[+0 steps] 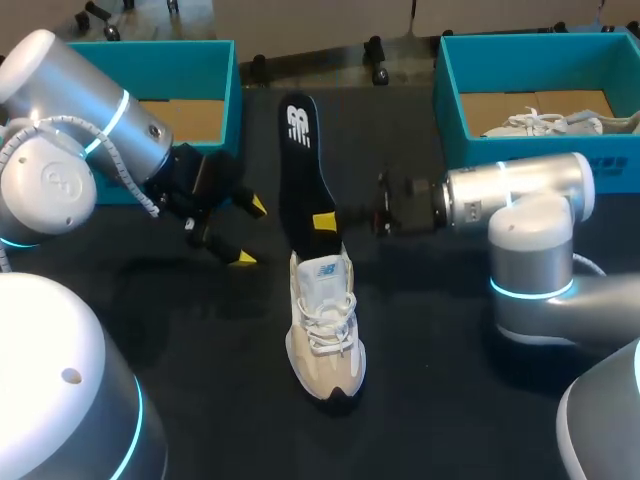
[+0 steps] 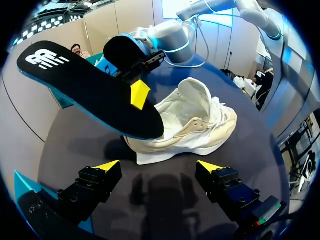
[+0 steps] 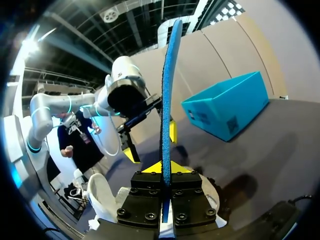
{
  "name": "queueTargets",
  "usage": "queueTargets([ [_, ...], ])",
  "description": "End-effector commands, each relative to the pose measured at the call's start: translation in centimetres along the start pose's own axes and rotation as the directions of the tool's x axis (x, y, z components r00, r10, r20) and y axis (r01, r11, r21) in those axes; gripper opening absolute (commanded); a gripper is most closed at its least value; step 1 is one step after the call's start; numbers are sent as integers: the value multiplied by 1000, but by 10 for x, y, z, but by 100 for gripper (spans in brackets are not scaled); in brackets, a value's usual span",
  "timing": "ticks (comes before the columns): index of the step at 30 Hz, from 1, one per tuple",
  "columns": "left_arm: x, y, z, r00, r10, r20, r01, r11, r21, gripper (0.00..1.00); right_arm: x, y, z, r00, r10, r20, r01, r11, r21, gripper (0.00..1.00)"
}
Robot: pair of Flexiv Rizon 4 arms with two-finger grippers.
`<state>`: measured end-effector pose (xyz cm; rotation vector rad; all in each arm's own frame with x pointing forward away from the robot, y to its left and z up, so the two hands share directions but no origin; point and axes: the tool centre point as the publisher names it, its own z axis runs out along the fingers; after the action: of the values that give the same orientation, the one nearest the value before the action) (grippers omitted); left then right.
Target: Take the shoe out of the shoebox, open the shoe tongue, remove and reinsert the insole, then place the shoe into the shoebox
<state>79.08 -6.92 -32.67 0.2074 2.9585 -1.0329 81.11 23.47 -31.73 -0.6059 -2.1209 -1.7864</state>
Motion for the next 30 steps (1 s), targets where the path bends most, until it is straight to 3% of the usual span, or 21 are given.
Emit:
queueTargets([
  [1,0,-1,0,1000,-1,1,1,1000,-5,100,1,-7,6,1000,-3,0,3,1000,1,0],
  [30,0,-1,0,1000,-1,1,1,1000,-5,100,17,-45,10,997,32,66,-33,999,23,0],
])
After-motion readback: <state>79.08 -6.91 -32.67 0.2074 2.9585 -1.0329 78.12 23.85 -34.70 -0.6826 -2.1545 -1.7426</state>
